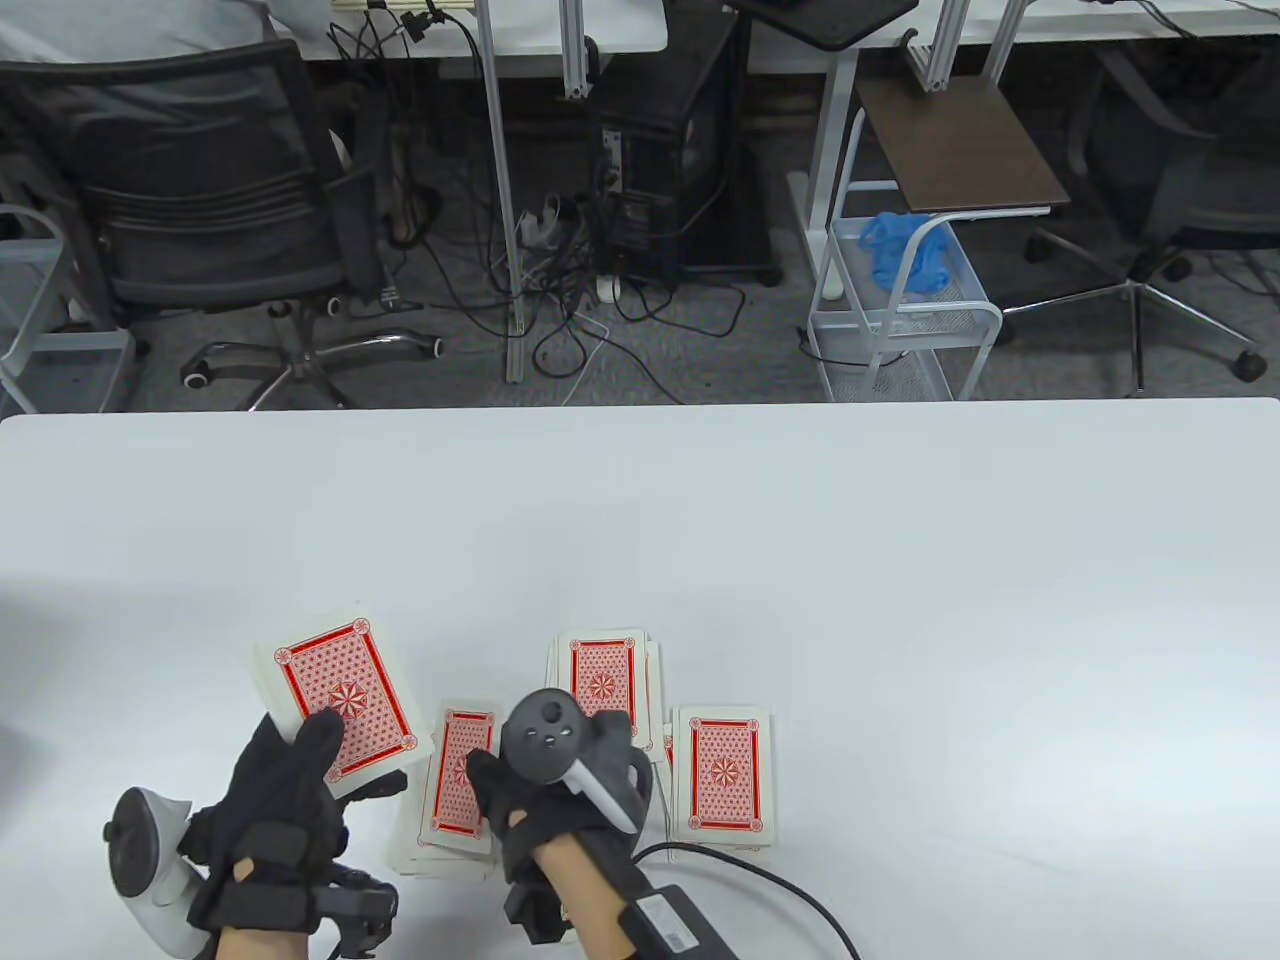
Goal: Four-player card dealing with fan arrangement
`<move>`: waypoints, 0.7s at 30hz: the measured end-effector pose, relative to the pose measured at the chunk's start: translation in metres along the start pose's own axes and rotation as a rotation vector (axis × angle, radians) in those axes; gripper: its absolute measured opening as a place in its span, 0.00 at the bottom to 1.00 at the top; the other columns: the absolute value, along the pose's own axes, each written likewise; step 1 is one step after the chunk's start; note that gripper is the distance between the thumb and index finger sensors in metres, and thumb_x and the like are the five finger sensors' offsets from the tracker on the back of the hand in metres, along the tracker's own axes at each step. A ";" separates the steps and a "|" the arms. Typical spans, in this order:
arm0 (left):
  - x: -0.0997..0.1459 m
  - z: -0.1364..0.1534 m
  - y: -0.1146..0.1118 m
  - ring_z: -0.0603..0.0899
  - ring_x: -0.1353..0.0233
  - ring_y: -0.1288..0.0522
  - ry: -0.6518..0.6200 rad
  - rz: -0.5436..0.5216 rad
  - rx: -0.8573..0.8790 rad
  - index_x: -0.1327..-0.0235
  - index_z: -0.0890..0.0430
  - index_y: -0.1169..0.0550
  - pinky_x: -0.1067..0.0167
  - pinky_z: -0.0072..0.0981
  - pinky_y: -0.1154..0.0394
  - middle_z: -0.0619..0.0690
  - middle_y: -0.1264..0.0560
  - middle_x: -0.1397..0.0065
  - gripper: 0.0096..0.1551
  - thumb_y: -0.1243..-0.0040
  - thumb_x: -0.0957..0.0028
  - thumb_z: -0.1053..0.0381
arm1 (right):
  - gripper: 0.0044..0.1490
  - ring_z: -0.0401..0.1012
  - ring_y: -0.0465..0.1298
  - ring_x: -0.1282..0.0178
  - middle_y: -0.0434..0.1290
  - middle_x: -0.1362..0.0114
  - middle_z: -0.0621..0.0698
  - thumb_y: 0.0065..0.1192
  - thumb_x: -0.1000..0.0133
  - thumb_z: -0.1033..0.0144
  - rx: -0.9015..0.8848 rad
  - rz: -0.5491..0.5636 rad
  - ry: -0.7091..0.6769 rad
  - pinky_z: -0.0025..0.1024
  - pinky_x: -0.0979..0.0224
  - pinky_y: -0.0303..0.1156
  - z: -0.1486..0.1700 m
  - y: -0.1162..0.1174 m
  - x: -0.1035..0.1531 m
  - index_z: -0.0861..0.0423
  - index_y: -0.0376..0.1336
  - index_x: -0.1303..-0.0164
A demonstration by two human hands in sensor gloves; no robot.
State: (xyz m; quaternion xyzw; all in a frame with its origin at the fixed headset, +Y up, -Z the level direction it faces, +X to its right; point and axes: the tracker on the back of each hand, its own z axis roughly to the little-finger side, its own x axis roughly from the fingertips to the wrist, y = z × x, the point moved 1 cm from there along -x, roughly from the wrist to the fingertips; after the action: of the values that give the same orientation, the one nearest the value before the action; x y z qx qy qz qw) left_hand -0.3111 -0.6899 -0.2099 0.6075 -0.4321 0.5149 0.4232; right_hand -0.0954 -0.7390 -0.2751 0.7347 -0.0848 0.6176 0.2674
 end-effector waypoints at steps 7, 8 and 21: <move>0.000 0.004 0.014 0.62 0.46 0.08 0.030 -0.074 0.011 0.33 0.55 0.21 0.58 0.46 0.09 0.51 0.12 0.37 0.26 0.35 0.43 0.49 | 0.26 0.70 0.62 0.26 0.66 0.28 0.66 0.62 0.37 0.46 0.605 -0.002 0.031 0.81 0.30 0.52 -0.015 0.032 -0.013 0.60 0.72 0.52; 0.000 0.005 0.015 0.62 0.46 0.08 0.035 -0.081 0.005 0.33 0.55 0.21 0.59 0.46 0.09 0.51 0.12 0.37 0.26 0.34 0.44 0.49 | 0.27 0.71 0.61 0.26 0.65 0.28 0.68 0.67 0.39 0.47 0.572 0.020 0.024 0.82 0.30 0.51 -0.015 0.030 -0.011 0.61 0.72 0.51; -0.001 0.030 -0.058 0.60 0.46 0.08 0.101 0.155 -0.199 0.33 0.52 0.21 0.58 0.44 0.09 0.47 0.12 0.37 0.26 0.33 0.44 0.47 | 0.49 0.59 0.83 0.48 0.77 0.35 0.63 0.40 0.36 0.37 -0.340 0.392 -0.373 0.64 0.46 0.78 0.023 -0.081 0.064 0.67 0.61 0.24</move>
State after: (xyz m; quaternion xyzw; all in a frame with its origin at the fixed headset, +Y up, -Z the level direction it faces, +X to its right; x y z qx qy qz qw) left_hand -0.2480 -0.7032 -0.2184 0.5008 -0.5048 0.5304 0.4616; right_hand -0.0241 -0.6690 -0.2399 0.7497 -0.3746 0.4889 0.2422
